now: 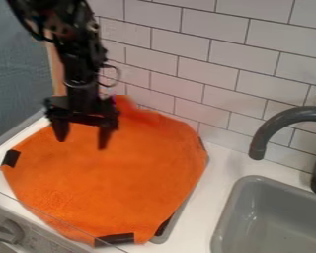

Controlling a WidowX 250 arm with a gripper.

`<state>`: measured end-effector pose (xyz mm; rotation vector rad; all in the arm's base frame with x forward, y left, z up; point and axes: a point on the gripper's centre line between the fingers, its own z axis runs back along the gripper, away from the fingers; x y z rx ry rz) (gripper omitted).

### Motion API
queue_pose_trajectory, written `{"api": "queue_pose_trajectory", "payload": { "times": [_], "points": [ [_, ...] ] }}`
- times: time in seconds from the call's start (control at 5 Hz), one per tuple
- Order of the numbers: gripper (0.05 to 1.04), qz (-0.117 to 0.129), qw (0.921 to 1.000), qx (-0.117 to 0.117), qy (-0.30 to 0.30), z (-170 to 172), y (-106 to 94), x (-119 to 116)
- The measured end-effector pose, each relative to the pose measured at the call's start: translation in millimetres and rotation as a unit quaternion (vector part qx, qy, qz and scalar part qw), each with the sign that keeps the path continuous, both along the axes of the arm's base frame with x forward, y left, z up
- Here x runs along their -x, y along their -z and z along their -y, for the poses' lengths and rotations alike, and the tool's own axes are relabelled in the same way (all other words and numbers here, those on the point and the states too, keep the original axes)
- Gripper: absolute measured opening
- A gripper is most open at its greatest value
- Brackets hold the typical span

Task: Fold the cloth from left to right

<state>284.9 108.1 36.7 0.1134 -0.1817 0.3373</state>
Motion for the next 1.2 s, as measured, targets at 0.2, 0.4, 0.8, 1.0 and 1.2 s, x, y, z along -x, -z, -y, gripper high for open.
{"api": "queue_pose_trajectory", "payload": {
  "times": [0.2, 0.4, 0.8, 1.0, 1.2],
  "points": [
    [0.999, -0.01, 0.9974, 0.016, -0.07, -39, 10.2, 3],
    [0.999, -0.021, 0.994, 0.021, -0.106, -65, 20.7, 5],
    [0.999, -0.033, 0.9888, 0.026, -0.143, -103, 27.5, 29],
    [0.999, -0.047, 0.9883, 0.036, -0.141, -105, 39.6, 35],
    [0.999, -0.046, 0.9867, 0.058, -0.145, -108, 49.8, 37]
  ]
}}
